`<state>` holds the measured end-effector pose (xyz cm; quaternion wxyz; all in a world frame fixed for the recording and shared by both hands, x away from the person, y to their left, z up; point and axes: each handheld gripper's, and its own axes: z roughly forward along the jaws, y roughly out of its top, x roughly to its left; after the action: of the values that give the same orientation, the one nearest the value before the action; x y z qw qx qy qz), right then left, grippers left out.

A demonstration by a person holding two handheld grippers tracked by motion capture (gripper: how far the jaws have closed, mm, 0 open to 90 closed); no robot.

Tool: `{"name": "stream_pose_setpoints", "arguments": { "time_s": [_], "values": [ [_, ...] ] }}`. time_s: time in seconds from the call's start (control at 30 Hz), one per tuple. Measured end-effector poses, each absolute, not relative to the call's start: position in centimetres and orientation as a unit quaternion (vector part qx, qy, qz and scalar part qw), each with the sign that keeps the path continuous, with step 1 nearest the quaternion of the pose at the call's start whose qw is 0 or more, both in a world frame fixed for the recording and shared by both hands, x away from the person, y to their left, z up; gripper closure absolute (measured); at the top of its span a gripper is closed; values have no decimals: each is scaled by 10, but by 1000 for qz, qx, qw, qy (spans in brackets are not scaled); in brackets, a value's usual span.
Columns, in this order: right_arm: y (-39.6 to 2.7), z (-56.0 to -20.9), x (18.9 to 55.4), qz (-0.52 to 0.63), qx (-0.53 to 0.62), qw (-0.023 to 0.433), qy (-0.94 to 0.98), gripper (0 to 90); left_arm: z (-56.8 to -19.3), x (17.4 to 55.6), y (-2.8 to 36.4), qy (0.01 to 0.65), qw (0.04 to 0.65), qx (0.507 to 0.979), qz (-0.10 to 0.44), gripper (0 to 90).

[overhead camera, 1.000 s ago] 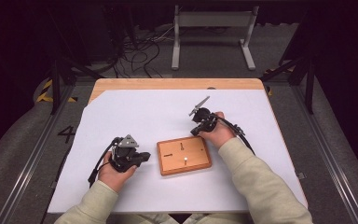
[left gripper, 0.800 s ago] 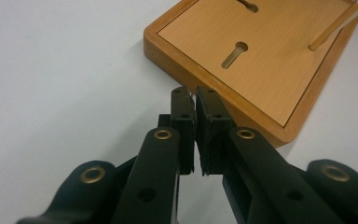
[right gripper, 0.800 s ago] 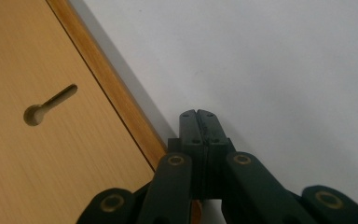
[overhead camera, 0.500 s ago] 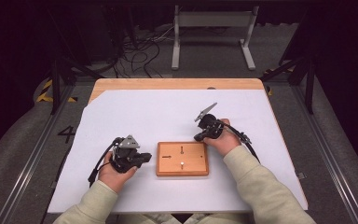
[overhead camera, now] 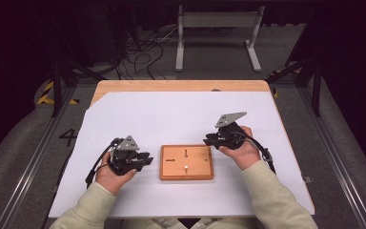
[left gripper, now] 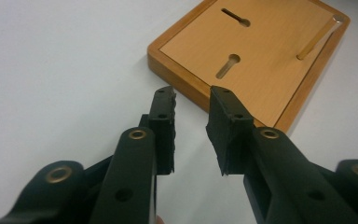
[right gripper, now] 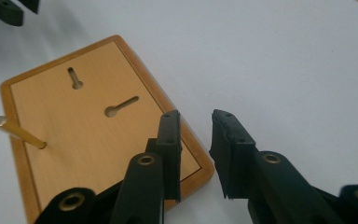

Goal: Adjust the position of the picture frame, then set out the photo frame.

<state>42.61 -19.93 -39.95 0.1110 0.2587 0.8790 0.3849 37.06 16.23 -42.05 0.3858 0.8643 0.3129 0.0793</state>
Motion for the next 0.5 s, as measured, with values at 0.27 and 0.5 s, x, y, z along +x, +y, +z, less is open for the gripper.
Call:
{"name": "stream_pose_setpoints", "arguments": {
  "time_s": [0.27,0.5],
  "values": [
    [-198,-386,402,401,229,110,880,660,-420,374,164,317,387,862,81,661],
    [-187,-381,386,399,190,92,893,664,-421,375,164,314,385,864,82,648]
  ]
}}
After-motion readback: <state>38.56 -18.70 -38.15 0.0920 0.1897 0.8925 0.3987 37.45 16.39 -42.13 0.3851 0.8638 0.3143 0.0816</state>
